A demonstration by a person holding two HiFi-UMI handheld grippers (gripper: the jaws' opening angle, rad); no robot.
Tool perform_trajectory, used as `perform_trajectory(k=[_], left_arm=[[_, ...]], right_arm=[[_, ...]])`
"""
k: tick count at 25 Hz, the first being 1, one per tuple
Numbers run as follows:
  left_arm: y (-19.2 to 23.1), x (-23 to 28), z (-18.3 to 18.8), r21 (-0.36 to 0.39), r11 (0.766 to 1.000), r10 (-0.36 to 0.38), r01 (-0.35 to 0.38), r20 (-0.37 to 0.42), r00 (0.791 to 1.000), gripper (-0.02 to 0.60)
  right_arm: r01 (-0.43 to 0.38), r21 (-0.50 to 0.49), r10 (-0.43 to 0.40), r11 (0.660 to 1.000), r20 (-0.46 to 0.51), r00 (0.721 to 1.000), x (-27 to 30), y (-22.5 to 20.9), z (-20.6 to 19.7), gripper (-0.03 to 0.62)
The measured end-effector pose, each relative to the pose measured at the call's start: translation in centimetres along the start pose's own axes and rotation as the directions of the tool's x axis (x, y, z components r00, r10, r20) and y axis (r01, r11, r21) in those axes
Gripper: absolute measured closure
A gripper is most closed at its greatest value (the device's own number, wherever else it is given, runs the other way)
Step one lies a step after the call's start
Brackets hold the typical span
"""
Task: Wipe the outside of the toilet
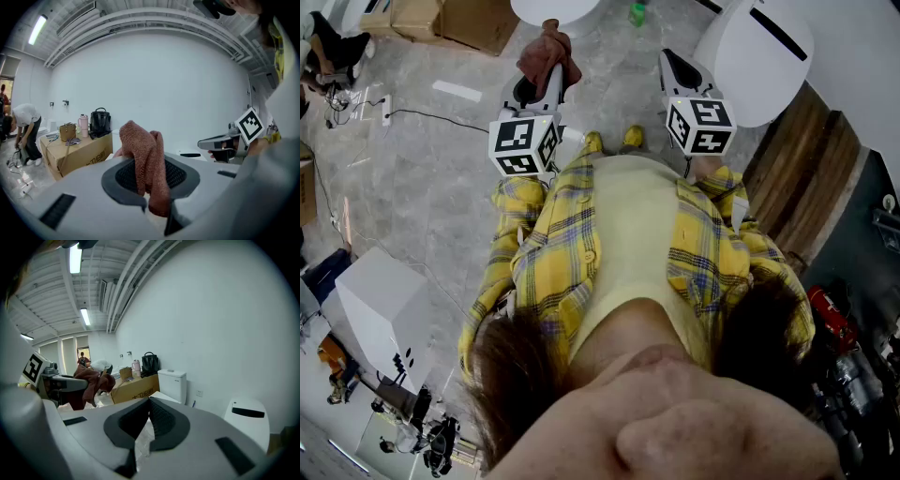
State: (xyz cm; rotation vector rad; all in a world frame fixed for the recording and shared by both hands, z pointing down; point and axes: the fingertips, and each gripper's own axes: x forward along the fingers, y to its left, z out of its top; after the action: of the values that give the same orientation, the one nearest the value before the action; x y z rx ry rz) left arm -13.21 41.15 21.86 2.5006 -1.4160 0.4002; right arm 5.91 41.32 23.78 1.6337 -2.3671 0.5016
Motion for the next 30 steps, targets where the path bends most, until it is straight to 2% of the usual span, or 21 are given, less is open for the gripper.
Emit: perform_trajectory(k=[10,15,21,26,30], left_arm=[[-0.8,2.1,-0.2,0.008,1.000,-0.003,0.003,-0.019,1.000,0.488],[-2.6,4.0,-0.1,0.060,0.997,-0.036,0.039,-0.050,0.998,0.488],[-5.1,7.0,0.6,0.080,0.993,-0.076,0.081,-0.057,0.995,0.488],[-7.0,8.7,0.6,0.062,0.994,-0.085,0.089,-0.067,0.994,0.488],[-7.3,8.9,-0.3,0.061,0.996,-0.063,0.069,-0.098,0.993,0.488]], right_arm=[[-0.015,0.028,0.015,0.999,0.011,1.000,0.3,-2.0,-0.1,0.568],[-0.009,0.038,0.008,0.999,0.014,1.000,0.2,-3.8,-0.1,0.568],[-0.005,0.073,0.004,0.997,0.018,1.000,-0.1,-6.7,-0.2,0.568],[-0.010,0.089,0.009,0.996,0.008,1.000,0.1,-9.1,-1.0,0.568],[-0.026,0.108,0.026,0.994,0.002,1.000,0.6,-10.0,-1.3,0.568]])
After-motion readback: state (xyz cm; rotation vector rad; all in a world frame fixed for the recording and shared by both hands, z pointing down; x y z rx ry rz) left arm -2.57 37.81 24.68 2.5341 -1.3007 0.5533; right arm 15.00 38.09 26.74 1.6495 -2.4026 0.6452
